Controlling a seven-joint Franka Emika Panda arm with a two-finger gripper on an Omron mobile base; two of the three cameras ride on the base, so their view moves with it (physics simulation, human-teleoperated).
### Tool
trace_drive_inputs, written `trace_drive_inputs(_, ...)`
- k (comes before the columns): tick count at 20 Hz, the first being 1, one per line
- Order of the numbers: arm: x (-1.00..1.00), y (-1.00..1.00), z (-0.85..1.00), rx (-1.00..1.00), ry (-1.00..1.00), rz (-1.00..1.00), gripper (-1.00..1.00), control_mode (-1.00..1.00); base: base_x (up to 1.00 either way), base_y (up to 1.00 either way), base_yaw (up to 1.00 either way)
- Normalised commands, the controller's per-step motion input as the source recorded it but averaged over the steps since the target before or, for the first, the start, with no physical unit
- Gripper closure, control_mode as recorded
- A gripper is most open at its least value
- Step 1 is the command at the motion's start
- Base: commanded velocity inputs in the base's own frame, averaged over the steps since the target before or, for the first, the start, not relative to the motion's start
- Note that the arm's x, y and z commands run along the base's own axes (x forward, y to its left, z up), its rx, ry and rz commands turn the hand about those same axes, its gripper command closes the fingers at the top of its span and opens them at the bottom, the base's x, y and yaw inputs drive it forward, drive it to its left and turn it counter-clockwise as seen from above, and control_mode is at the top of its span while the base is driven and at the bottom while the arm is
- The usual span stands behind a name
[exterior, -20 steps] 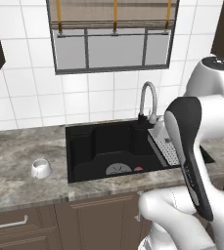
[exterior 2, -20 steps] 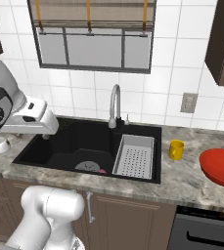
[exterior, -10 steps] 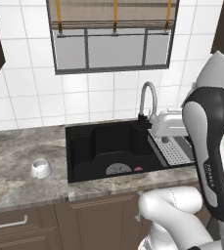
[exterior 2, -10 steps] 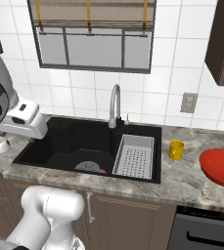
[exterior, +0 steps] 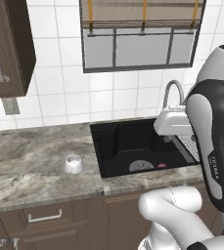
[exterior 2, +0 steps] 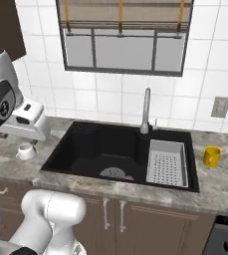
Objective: Clear the mugs and bowl far away from the sink.
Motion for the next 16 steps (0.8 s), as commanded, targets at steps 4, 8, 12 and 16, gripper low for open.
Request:
trace_drive_inputs(4, 0.0, 0.0, 0.0, 0.0, 0.0, 0.0, -1.0, 1.0, -0.01, 1.0, -0.08)
trace_drive_inputs(8, 0.0, 0.0, 0.0, 0.0, 0.0, 0.0, -1.0, 1.0, -0.01, 0.79, -0.05)
trace_drive_inputs(12, 0.0, 0.0, 0.0, 0.0, 0.0, 0.0, -1.0, 1.0, -0.18, 0.09, -0.07)
trace_drive_inputs(16, 0.0, 0.0, 0.0, 0.0, 0.0, 0.0, -1.0, 1.0, -0.13, 0.22, -0.11)
